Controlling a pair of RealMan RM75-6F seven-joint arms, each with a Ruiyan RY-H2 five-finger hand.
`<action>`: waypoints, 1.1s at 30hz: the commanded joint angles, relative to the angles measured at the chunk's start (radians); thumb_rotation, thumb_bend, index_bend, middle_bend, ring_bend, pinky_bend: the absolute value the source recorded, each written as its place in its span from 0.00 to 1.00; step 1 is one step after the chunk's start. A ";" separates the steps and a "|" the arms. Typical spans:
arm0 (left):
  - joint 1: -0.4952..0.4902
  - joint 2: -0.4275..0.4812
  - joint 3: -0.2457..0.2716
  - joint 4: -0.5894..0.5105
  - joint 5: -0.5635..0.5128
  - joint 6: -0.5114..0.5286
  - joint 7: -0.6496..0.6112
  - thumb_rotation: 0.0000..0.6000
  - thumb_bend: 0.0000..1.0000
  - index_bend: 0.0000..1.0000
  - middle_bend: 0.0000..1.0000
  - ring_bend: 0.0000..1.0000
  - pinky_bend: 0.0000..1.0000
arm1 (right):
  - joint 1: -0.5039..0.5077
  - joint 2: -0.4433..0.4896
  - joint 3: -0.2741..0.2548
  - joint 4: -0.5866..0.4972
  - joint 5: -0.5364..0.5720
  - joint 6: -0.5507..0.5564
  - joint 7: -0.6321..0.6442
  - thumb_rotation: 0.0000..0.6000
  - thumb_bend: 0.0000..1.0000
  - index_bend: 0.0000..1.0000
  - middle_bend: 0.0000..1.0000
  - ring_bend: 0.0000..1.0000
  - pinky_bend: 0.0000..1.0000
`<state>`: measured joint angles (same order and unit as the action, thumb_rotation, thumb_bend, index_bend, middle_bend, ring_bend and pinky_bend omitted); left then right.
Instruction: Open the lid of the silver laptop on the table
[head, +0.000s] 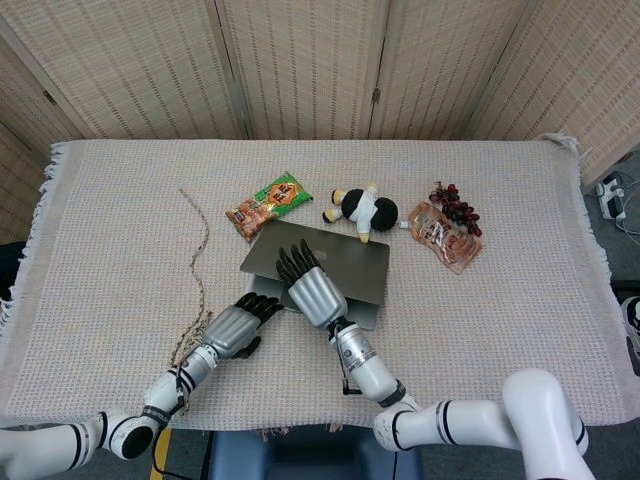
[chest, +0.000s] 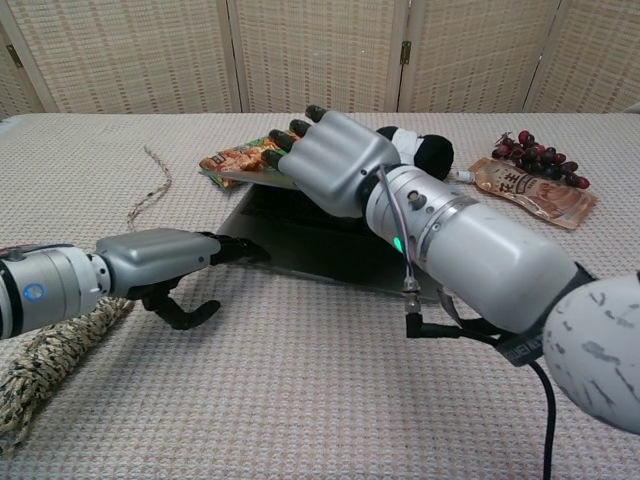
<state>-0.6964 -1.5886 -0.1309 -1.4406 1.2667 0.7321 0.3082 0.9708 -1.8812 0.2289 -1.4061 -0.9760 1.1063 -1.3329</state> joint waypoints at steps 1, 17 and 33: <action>-0.028 -0.018 -0.003 0.017 -0.062 -0.026 0.044 1.00 0.64 0.03 0.07 0.00 0.00 | 0.003 -0.003 -0.002 0.004 0.008 0.003 0.007 1.00 0.62 0.00 0.00 0.00 0.00; -0.079 -0.032 0.030 0.022 -0.188 -0.016 0.115 1.00 0.64 0.03 0.07 0.00 0.00 | 0.004 0.030 -0.003 0.018 0.061 0.027 0.042 1.00 0.62 0.00 0.00 0.00 0.00; -0.099 -0.029 0.056 0.009 -0.214 0.013 0.115 1.00 0.64 0.03 0.07 0.00 0.00 | -0.009 0.197 0.118 -0.039 0.147 0.060 0.170 1.00 0.62 0.00 0.00 0.00 0.00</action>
<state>-0.7953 -1.6177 -0.0758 -1.4310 1.0528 0.7444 0.4229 0.9649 -1.7006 0.3337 -1.4393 -0.8441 1.1647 -1.1763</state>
